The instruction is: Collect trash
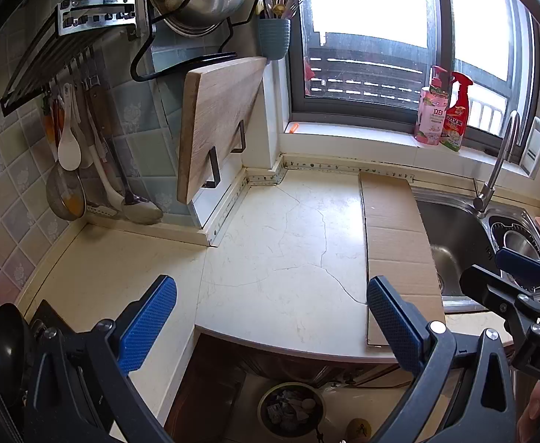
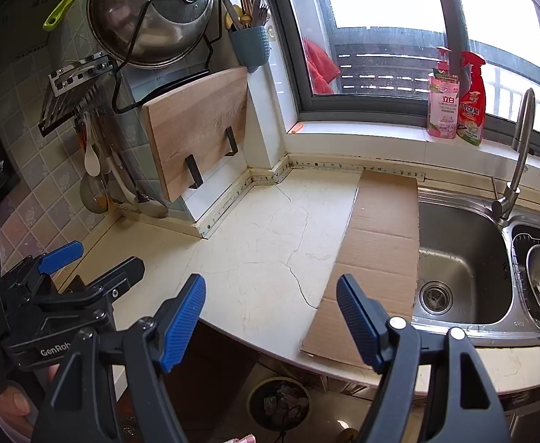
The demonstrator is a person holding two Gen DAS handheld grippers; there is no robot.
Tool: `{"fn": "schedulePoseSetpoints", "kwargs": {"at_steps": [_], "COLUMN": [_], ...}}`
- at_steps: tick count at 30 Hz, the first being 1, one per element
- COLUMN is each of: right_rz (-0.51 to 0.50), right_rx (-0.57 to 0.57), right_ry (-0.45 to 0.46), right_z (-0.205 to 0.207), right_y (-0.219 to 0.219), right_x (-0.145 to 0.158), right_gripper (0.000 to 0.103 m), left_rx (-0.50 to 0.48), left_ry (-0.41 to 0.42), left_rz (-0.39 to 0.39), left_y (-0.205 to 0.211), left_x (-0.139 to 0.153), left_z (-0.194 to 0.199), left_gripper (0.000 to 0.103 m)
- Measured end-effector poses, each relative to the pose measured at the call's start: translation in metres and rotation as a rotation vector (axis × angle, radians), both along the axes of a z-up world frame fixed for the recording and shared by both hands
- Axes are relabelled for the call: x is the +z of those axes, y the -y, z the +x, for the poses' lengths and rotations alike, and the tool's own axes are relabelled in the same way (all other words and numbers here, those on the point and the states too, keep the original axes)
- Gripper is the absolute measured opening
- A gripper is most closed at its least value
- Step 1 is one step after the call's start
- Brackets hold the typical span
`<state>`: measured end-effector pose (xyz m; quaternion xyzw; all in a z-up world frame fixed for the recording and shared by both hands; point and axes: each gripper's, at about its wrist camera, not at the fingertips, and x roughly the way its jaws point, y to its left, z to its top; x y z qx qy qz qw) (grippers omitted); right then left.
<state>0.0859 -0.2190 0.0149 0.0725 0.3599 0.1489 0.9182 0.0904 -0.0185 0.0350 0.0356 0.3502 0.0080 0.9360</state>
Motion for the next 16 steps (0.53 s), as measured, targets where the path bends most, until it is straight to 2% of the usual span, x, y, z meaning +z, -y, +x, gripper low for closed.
{"fn": "schedulePoseSetpoints", "kwargs": {"at_steps": [16], "right_rz": [0.023], "right_rx": [0.022], "right_ry": [-0.007], "right_z": [0.018], "right_y": [0.009], "right_x": [-0.002], "right_gripper": [0.074], "left_rx": [-0.005], "left_ry": [0.008], "left_rz": [0.029], "left_y": [0.002], "left_x": [0.003], "left_z": [0.014], "left_gripper": [0.102]}}
